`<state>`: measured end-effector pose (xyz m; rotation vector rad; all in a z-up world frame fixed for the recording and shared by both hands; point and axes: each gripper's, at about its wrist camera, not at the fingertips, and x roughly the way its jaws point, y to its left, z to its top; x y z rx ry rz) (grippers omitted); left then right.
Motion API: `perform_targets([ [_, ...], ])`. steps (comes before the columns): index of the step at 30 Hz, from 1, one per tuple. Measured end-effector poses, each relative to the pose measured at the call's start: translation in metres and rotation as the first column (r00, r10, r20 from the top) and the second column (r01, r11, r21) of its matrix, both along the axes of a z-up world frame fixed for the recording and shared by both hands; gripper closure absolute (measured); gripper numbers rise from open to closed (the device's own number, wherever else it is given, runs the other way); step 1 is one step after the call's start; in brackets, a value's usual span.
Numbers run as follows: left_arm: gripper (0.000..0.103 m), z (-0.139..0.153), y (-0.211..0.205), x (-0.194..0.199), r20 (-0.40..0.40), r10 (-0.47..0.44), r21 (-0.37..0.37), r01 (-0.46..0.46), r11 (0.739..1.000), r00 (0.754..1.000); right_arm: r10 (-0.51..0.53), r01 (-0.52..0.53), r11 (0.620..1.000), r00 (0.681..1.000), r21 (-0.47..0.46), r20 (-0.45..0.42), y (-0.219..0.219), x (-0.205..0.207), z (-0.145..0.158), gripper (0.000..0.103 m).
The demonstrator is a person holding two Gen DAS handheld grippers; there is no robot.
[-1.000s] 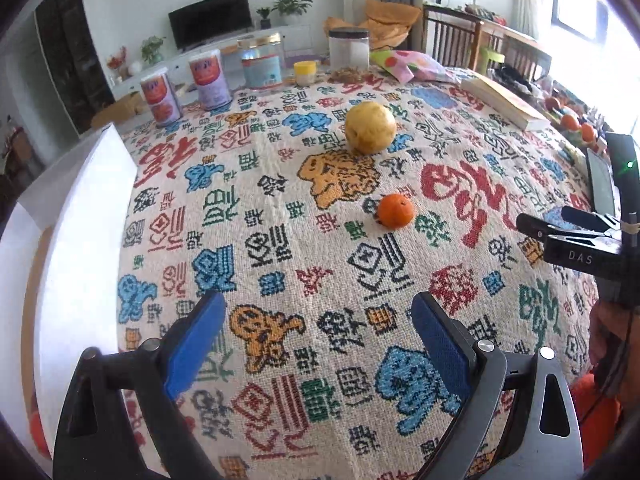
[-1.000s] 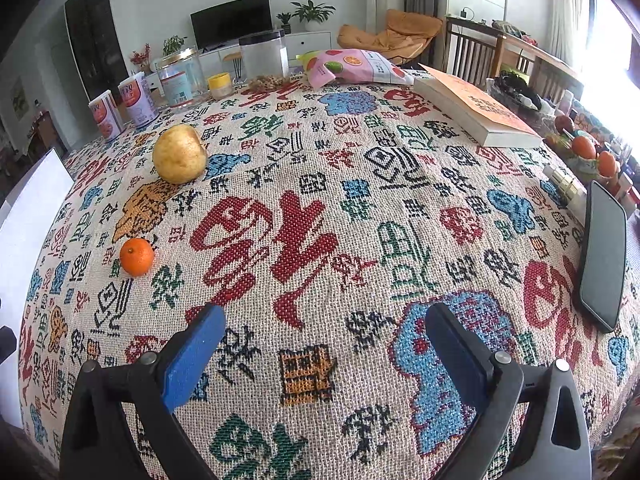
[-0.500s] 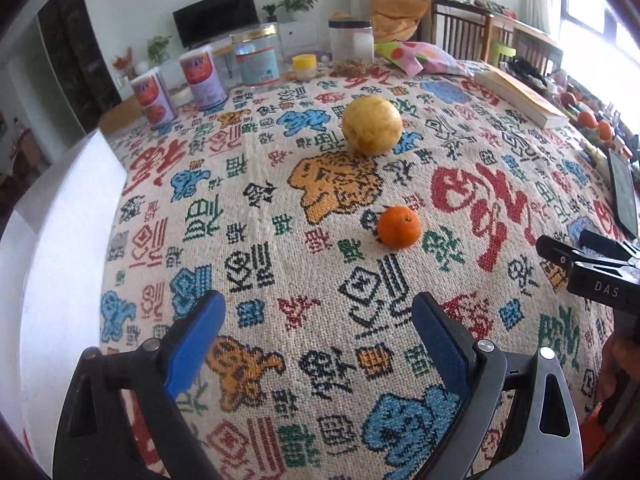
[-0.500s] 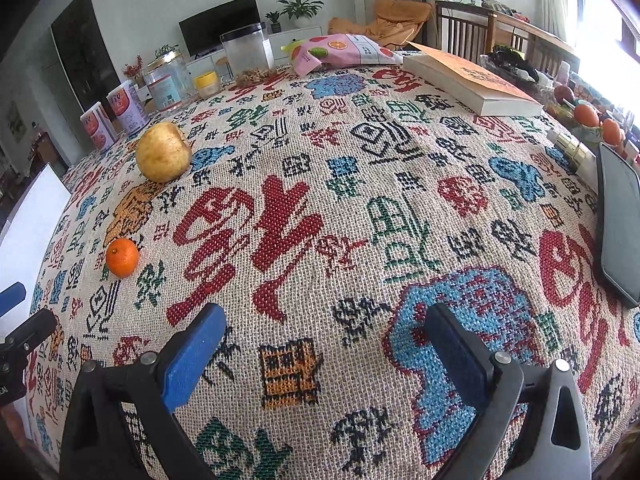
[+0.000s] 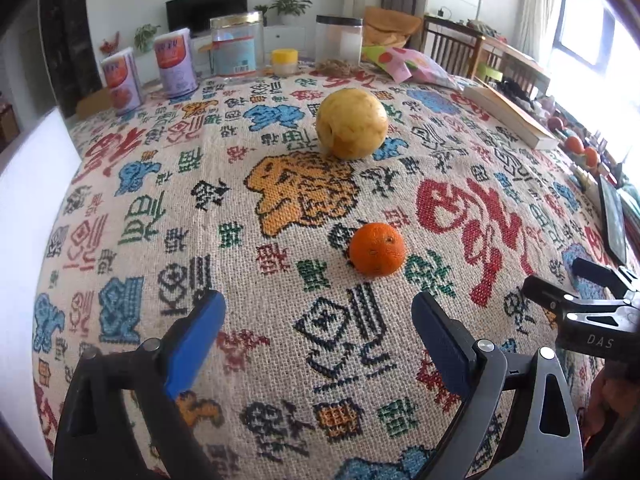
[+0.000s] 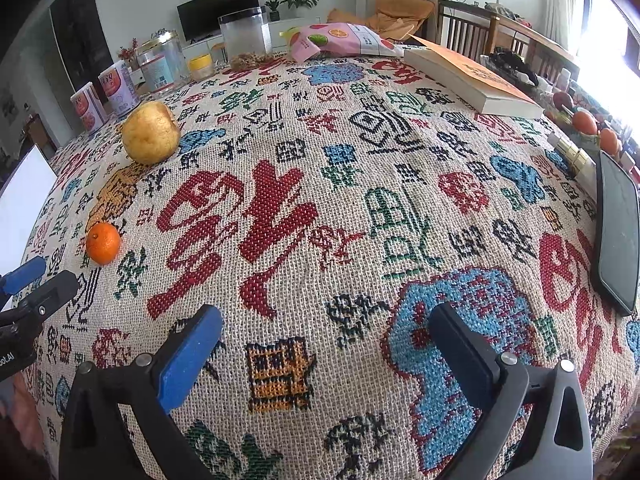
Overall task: Organize fruits
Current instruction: 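Withdraw both tools and move the left tool toward the small orange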
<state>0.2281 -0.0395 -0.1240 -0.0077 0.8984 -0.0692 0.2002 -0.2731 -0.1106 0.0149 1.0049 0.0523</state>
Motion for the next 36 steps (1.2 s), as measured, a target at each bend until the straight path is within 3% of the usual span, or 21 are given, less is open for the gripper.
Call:
perform_targets([
  [4,0.008,-0.013,0.004,-0.001,-0.021,0.009,-0.004,-0.009,1.000,1.000,0.008,-0.008,0.999,1.000,-0.044,0.000,0.005,0.002,-0.003,0.000],
  [9,0.008,-0.012,-0.002,0.000,-0.021,-0.046,-0.019,0.045,0.999,0.999,0.011,-0.011,0.999,1.000,-0.041,0.003,0.004,0.002,-0.003,0.000],
  [12,0.008,-0.006,-0.009,0.000,-0.001,-0.114,-0.048,0.114,0.992,0.993,0.011,-0.011,0.999,1.000,-0.041,0.004,0.003,0.002,-0.003,0.000],
  [16,0.008,0.001,-0.023,0.009,0.048,-0.142,-0.007,0.142,0.990,0.989,0.011,-0.010,0.999,1.000,-0.043,0.006,0.004,0.004,-0.003,0.000],
  [18,0.014,0.000,-0.027,0.018,0.046,-0.140,0.005,0.140,0.990,0.989,0.011,-0.011,0.999,1.000,-0.042,0.006,0.004,0.004,-0.003,0.000],
  [22,0.035,-0.010,-0.030,0.036,0.001,-0.137,0.008,0.136,0.991,0.991,0.011,-0.011,0.999,1.000,-0.043,0.006,0.004,0.004,-0.003,0.000],
  [24,0.045,-0.008,-0.030,0.036,0.016,-0.138,0.001,0.138,0.990,0.990,0.011,-0.011,0.999,1.000,-0.043,0.006,0.004,0.004,-0.003,0.000],
  [25,0.068,-0.008,-0.029,0.036,0.020,-0.145,-0.013,0.146,0.989,0.989,0.011,-0.011,0.999,1.000,-0.043,0.006,0.004,0.004,-0.003,0.000],
  [31,0.072,-0.003,-0.006,0.026,0.014,-0.077,-0.037,0.078,0.996,0.997,0.012,-0.011,0.999,1.000,-0.043,0.006,0.004,0.004,-0.003,0.000],
  [36,0.072,0.009,0.041,0.013,0.017,0.029,0.008,-0.029,1.000,0.999,0.012,-0.011,0.999,1.000,-0.043,0.006,0.004,0.004,-0.003,0.000],
])
